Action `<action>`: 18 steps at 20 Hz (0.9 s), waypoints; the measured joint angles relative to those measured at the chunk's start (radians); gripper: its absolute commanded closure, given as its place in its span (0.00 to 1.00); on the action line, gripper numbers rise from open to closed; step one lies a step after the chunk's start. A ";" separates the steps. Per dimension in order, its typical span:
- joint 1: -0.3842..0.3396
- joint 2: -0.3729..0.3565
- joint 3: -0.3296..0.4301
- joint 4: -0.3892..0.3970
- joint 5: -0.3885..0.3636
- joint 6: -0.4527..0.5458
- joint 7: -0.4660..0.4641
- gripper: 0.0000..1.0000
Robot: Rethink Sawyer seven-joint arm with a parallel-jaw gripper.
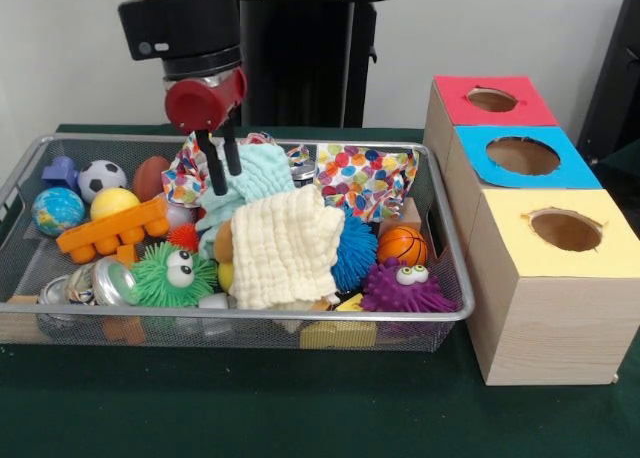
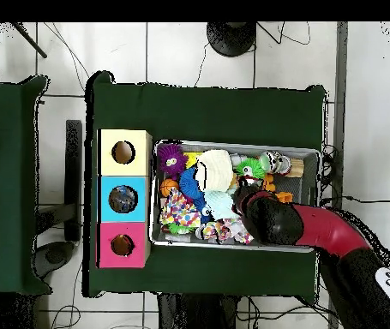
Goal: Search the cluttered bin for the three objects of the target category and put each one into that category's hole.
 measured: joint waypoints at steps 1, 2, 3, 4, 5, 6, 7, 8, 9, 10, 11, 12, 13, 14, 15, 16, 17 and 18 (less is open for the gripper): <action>0.000 0.000 0.000 -0.009 -0.008 0.014 0.000 0.00; 0.000 0.000 -0.001 -0.017 -0.015 0.028 0.000 0.00; 0.000 0.000 0.000 -0.024 -0.023 0.040 0.000 0.00; 0.000 0.000 0.000 -0.036 -0.034 0.054 0.000 0.00; 0.000 0.000 0.000 -0.043 -0.041 0.061 0.000 0.00; -0.001 0.000 0.000 -0.051 -0.050 0.067 0.000 0.00; -0.001 0.001 0.000 -0.058 -0.057 0.069 0.000 0.00; -0.004 0.002 0.003 -0.066 -0.066 0.069 0.000 0.00; -0.007 0.003 0.006 -0.070 -0.070 0.069 0.000 0.00; -0.012 0.007 0.011 -0.075 -0.075 0.069 0.000 0.00; -0.018 0.011 0.016 -0.079 -0.080 0.069 0.000 0.00; -0.022 0.014 0.021 -0.081 -0.084 0.069 0.000 0.00; -0.029 0.018 0.028 -0.083 -0.088 0.069 0.000 0.00; -0.035 0.022 0.035 -0.085 -0.093 0.069 0.000 0.00; -0.046 0.030 0.046 -0.088 -0.100 0.069 0.000 0.00; -0.059 0.038 0.059 -0.090 -0.108 0.069 0.000 0.00; -0.075 0.049 0.074 -0.093 -0.117 0.069 -0.001 0.00; -0.086 0.057 0.084 -0.095 -0.124 0.069 -0.003 0.00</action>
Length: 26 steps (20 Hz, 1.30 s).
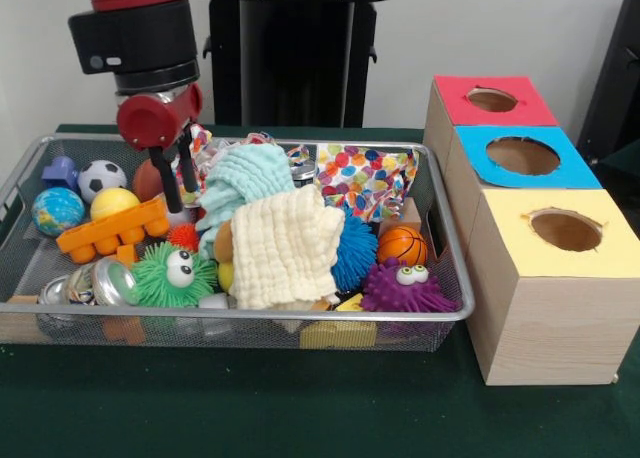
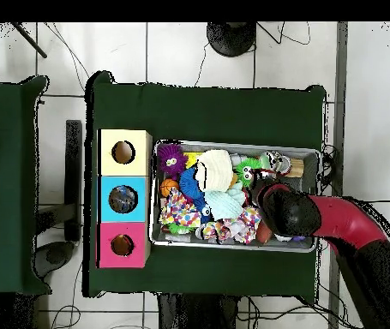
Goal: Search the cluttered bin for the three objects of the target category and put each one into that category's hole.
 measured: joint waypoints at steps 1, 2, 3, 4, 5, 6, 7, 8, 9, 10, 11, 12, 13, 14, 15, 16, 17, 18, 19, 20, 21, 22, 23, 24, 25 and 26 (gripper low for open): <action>-0.013 0.010 0.011 -0.002 -0.010 0.000 -0.002 0.00; -0.024 0.019 0.020 -0.004 -0.020 0.000 -0.004 0.00; -0.043 0.035 0.035 -0.007 -0.037 0.000 -0.005 0.00; -0.052 0.043 0.042 -0.008 -0.049 0.000 -0.005 0.00; -0.056 0.047 0.046 -0.008 -0.056 0.000 -0.005 0.00; -0.061 0.052 0.051 -0.008 -0.064 0.000 -0.005 0.00; -0.069 0.060 0.060 -0.008 -0.081 0.000 -0.005 0.00; -0.072 0.064 0.065 -0.008 -0.092 0.001 -0.005 0.00; -0.073 0.066 0.069 -0.008 -0.098 0.001 -0.005 0.00; -0.074 0.067 0.072 -0.008 -0.104 0.000 -0.005 0.00; -0.074 0.069 0.077 -0.008 -0.113 0.001 -0.005 0.00; -0.074 0.069 0.083 -0.008 -0.122 0.001 -0.005 0.00; -0.074 0.069 0.099 -0.008 -0.139 0.001 -0.005 0.00; -0.074 0.069 0.105 -0.008 -0.144 0.001 -0.005 0.00; -0.074 0.069 0.110 -0.008 -0.148 0.001 -0.005 0.00; -0.073 0.069 0.121 -0.008 -0.157 0.001 -0.005 0.00; -0.072 0.069 0.130 -0.008 -0.165 0.001 -0.005 0.00; -0.072 0.069 0.134 -0.008 -0.170 0.001 -0.005 0.00; -0.071 0.069 0.144 -0.008 -0.181 0.001 -0.005 0.00; -0.070 0.069 0.147 -0.008 -0.185 0.001 -0.005 0.00; -0.070 0.069 0.150 -0.008 -0.189 0.001 -0.005 0.00; -0.068 0.070 0.154 -0.008 -0.195 0.001 -0.005 0.00; -0.066 0.069 0.157 -0.008 -0.202 0.001 -0.005 0.00; -0.064 0.070 0.162 -0.008 -0.211 0.001 -0.005 0.00; -0.063 0.073 0.166 -0.008 -0.219 0.001 -0.005 0.00; -0.063 0.076 0.169 -0.008 -0.228 0.002 -0.005 0.00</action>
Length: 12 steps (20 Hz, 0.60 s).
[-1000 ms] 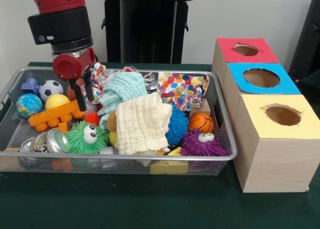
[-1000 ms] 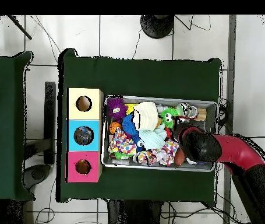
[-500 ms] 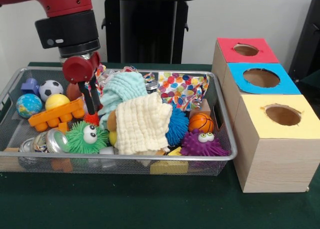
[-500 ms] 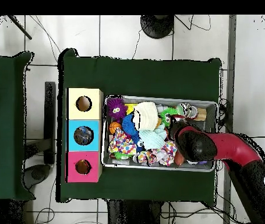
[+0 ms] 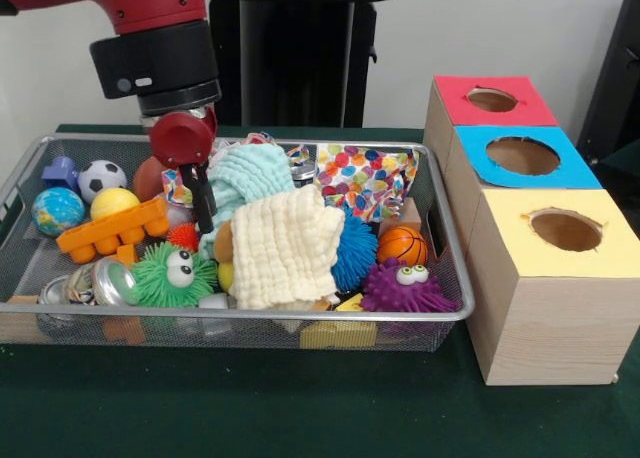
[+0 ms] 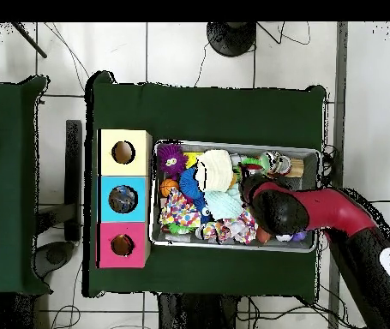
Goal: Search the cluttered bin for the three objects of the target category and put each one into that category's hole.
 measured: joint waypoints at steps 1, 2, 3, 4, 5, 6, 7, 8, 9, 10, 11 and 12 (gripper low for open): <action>0.000 0.003 0.002 0.000 -0.007 0.001 0.000 0.00; 0.001 0.009 0.003 0.000 -0.015 0.002 0.000 0.00; 0.000 0.021 0.003 0.000 -0.035 0.005 0.000 0.00; 0.000 0.026 0.003 0.000 -0.043 0.007 0.000 0.00; 0.000 0.030 0.003 0.000 -0.048 0.008 0.000 0.00; 0.000 0.035 0.003 0.000 -0.058 0.011 0.000 0.00; 0.000 0.038 0.003 0.000 -0.063 0.013 0.000 0.00; 0.000 0.043 0.003 0.000 -0.072 0.015 0.000 0.00; 0.000 0.046 0.003 0.000 -0.082 0.018 0.000 0.00; 0.001 0.050 0.003 0.000 -0.091 0.020 0.000 0.00; 0.001 0.054 0.003 0.000 -0.104 0.021 0.000 0.00; 0.001 0.057 0.003 0.000 -0.112 0.021 0.000 0.00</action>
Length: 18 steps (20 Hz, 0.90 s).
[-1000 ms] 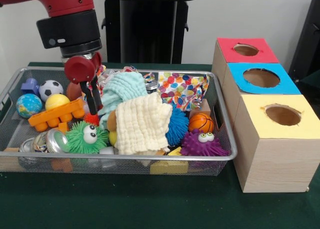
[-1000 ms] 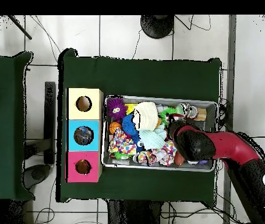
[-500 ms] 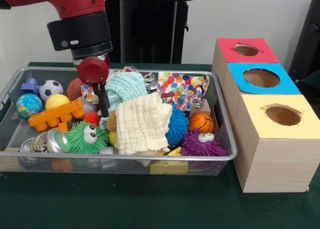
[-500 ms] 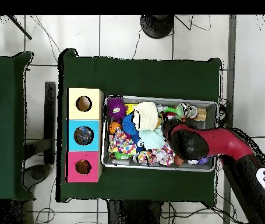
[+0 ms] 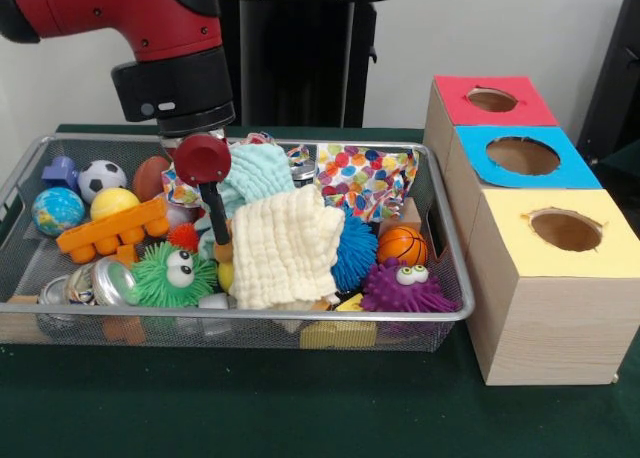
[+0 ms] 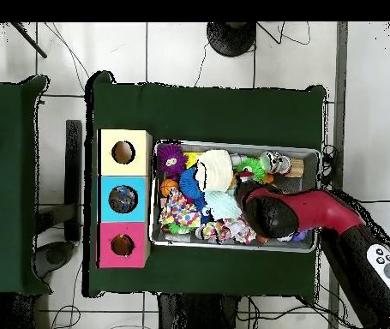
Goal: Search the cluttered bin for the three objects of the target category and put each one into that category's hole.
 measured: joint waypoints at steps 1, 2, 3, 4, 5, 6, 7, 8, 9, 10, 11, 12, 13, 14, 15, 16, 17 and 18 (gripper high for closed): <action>0.001 0.002 0.000 0.000 -0.008 0.000 0.000 0.00; 0.001 0.003 0.000 0.000 -0.017 0.000 0.000 0.00; 0.002 0.004 0.000 0.000 -0.022 0.000 0.000 0.00; 0.003 0.004 0.000 0.001 -0.025 0.000 0.000 0.00; 0.003 0.004 0.000 0.001 -0.029 0.000 0.000 0.00; 0.004 0.004 0.000 0.001 -0.032 0.000 0.000 0.00; 0.005 0.004 0.000 0.002 -0.036 0.000 0.000 0.00; 0.005 0.004 0.000 0.002 -0.039 0.000 0.000 0.00; 0.005 0.004 0.000 0.003 -0.042 0.000 0.000 0.00; 0.006 0.004 0.000 0.004 -0.046 0.000 0.000 0.00; 0.006 0.004 0.000 0.005 -0.048 0.000 0.000 0.00; 0.006 0.004 0.000 0.005 -0.050 0.000 0.000 0.00; 0.006 0.004 0.001 0.011 -0.051 0.000 0.000 1.00; 0.005 0.004 0.003 0.014 -0.052 0.000 0.000 1.00; 0.003 0.004 0.004 0.016 -0.052 0.000 0.000 1.00; 0.002 0.005 0.006 0.018 -0.052 0.000 0.000 1.00; 0.000 0.005 0.009 0.023 -0.052 0.000 0.000 1.00; -0.002 0.005 0.012 0.027 -0.052 0.000 0.000 1.00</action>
